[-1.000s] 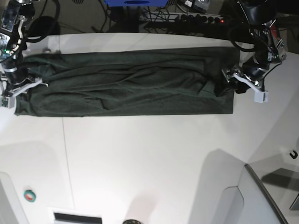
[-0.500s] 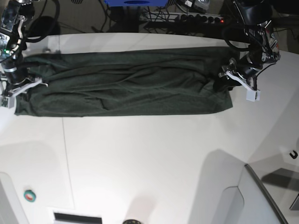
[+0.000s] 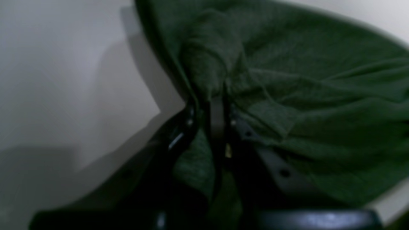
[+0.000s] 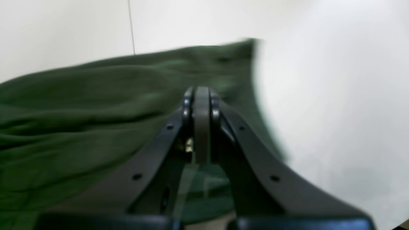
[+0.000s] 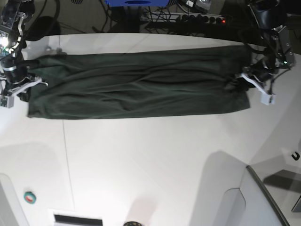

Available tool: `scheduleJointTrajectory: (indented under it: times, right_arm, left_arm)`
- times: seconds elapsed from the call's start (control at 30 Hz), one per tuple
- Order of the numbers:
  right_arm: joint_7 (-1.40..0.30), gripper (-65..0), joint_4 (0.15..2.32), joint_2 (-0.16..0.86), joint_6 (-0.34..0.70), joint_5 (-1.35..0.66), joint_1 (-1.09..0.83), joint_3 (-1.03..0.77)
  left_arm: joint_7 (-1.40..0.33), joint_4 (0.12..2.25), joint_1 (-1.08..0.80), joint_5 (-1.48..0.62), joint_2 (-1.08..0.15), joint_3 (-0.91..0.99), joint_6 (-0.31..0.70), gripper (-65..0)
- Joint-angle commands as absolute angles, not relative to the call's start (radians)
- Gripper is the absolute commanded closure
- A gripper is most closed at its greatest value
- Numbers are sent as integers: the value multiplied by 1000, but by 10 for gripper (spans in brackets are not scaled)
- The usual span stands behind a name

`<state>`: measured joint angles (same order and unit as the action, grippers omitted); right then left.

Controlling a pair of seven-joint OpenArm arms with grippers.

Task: Layout the t-shirt on the table in an organized manner, then fold the t-shirt properly
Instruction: 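Grasp both short ends of the folded shirt and pull apart, then fold the shirt end held by the left gripper toward the right gripper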

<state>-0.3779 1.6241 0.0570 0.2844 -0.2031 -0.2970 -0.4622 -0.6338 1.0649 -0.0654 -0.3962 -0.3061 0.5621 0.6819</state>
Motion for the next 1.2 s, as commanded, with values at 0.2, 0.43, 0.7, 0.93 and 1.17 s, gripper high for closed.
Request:
scheduleJointTrajectory:
  times: [0.2,0.43,0.7,0.93,1.17]
  right_arm:
    - [-354,0,1641,67,285,-213,-291,-464]
    - [-354,0,1641,71,285,-213,-291,-464]
    - [-354,0,1641,74,285,-213,-291,-467]
    - [-354,0,1639,74,285,-213,-291,-469]
    - [-354,0,1639,74,285,-213,-292,-470]
  left_arm:
    - [-616,1372,-166,-418,-377,561,698,0]
    - [-679,1630,-271,-418,-292,487,604,0]
    - [-679,1719,-288,-418,-199,314,427,0]
    - [-679,1713,-251,-420,-176,156,317,0]
    - [-679,1679,-199,-420,-124,111,282,0]
